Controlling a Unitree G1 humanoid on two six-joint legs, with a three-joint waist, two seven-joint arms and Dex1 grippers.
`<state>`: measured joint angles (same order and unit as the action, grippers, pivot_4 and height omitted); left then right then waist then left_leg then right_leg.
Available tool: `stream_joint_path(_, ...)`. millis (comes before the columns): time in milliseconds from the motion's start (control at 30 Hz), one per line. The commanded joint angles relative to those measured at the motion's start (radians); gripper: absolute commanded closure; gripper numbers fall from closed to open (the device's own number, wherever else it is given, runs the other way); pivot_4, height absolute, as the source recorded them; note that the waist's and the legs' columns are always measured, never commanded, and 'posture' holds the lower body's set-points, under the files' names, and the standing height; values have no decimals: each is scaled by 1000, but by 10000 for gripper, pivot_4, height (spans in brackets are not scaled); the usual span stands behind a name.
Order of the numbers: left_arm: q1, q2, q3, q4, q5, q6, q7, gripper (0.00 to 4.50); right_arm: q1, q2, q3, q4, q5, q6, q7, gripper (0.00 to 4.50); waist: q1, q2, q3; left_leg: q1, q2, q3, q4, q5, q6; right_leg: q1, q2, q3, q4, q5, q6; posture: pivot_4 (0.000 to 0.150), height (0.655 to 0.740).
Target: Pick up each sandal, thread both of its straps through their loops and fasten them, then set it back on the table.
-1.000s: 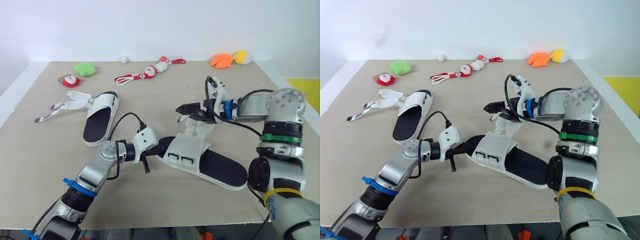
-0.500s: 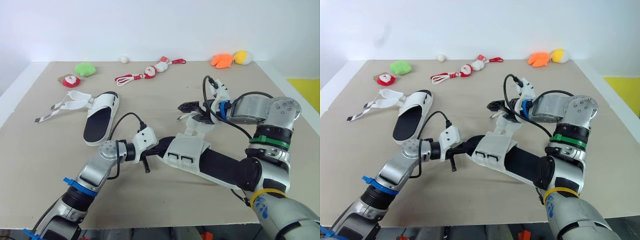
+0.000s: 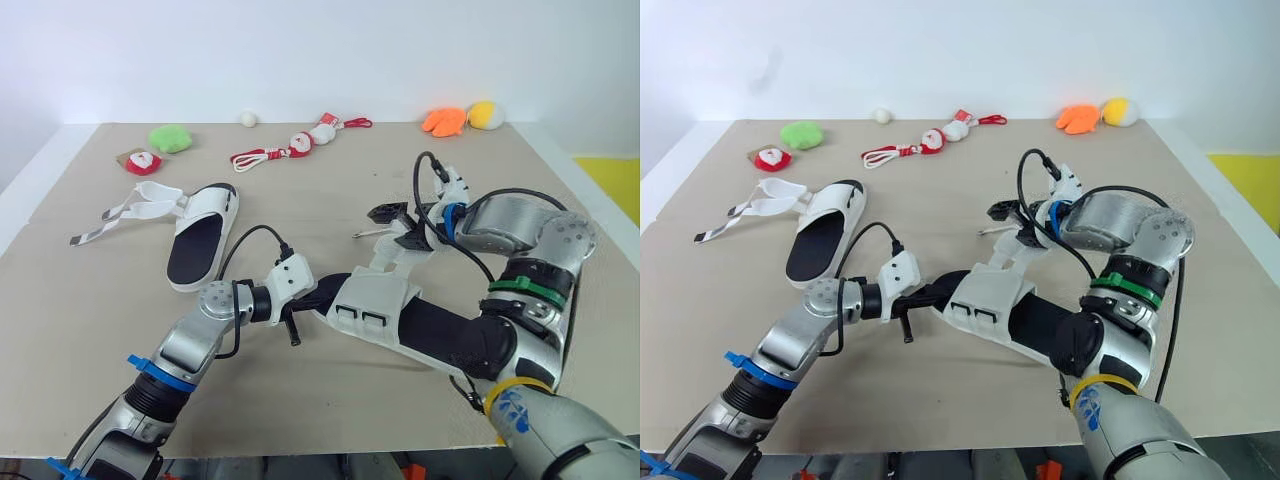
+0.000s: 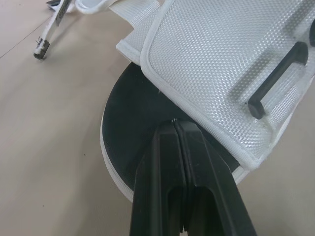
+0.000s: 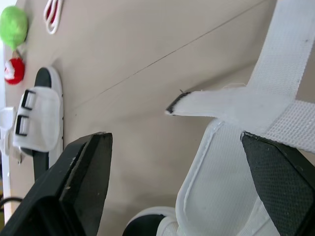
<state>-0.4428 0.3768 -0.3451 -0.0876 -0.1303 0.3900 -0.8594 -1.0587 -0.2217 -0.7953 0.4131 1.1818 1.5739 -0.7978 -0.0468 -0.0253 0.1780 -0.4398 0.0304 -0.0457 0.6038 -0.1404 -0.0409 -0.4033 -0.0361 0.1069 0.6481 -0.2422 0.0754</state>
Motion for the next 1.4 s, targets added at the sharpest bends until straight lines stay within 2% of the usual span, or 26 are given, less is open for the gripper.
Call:
stream_joint_path(33, 29, 4, -49, 39, 24, 27, -14, 45000, -53, 12, -46, -22, 31, 13, -20, 276, 0, 0, 0, 0, 0, 0, 0, 0, 0, 0, 0, 0, 0, 0, 0, 1500, 7400)
stream_joint_path(367, 16, -6, -54, 54, 29, 22, -15, 45000, -43, 33, -87, -63, -32, -66, -89, 276, 0, 0, 0, 0, 0, 0, 0, 0, 0, 0, 0, 0, -1, -1, -2, 1500, 7400)
stream_joint_path(400, 16, -7, -53, 54, 30, 21, -15, 45000, -39, 26, -79, -71, -51, -89, -88, 5339, 0, 0, 0, 0, 0, 0, 0, 0, 0, 0, 0, 0, -1, -1, -2, 1500, 7400)
stream_joint_path(433, 16, -7, -53, 55, 30, 21, -15, 45000, -36, 10, -67, -73, -72, -112, -73, 7685, 0, 0, 0, 0, 0, 0, 0, 0, 0, 0, 0, 0, -1, -1, -2, 1500, 7400)
stream_joint_path(500, 17, -5, -51, 54, 30, 20, -16, 45000, -28, -28, -33, -81, -120, -159, -28, 17410, 1, 0, 0, -1, -1, 0, 0, 0, 0, 0, 0, 0, -1, -1, -2, 1500, 7400)
stream_joint_path(767, 22, -5, -51, 52, 30, 19, -18, 45000, 9, -149, 103, -113, -221, -203, 199, 17410, 0, 1, 0, 0, -1, 0, -1, 0, 0, 0, -1, 0, -2, -1, -2, 1500, 7400)
stream_joint_path(900, 19, -8, -53, 51, 30, 20, -18, 45000, 19, -216, 109, -77, -171, -41, 351, 17410, 1, 1, 0, -1, -1, 0, -1, 0, 0, 0, -1, 1, -2, -1, -2, 1500, 7400)
stream_joint_path(1000, 18, -8, -55, 54, 30, 18, -22, 45000, 74, -329, 218, -42, -134, 38, 527, 8958, 3, 1, 0, -1, -2, 0, -1, 0, 0, 0, -2, 1, -2, -2, -3, 1500, 7400)
stream_joint_path(1067, 17, -7, -58, 57, 31, 15, -27, 45000, 102, -384, 287, -54, -169, 40, 640, 371, 2, 1, 0, -1, -2, 1, -2, 0, 0, 0, -2, 1, -3, -3, -3, 1500, 7400)
stream_joint_path(1200, 12, -8, -61, 62, 32, 11, -35, 45000, 100, -433, 383, -16, -231, 6, 808, 371, 0, 3, -1, -1, -2, 1, -2, 0, 1, 0, -2, 2, -3, -3, -2, 1500, 7400)
stream_joint_path(1367, 0, -14, -62, 79, 36, 2, -37, 45000, 63, -411, 445, 106, -345, -100, 904, 371, 2, 3, 0, 0, -3, 1, -1, 0, 1, 0, -2, 2, -3, -2, -2, 1500, 7400)
stream_joint_path(1400, 0, -14, -62, 79, 37, 1, -38, 45000, 54, -406, 451, 129, -364, -117, 916, 4190, 2, 3, 0, -1, -3, 1, -1, 0, 1, 0, -2, 2, -3, -2, -2, 1500, 7400)
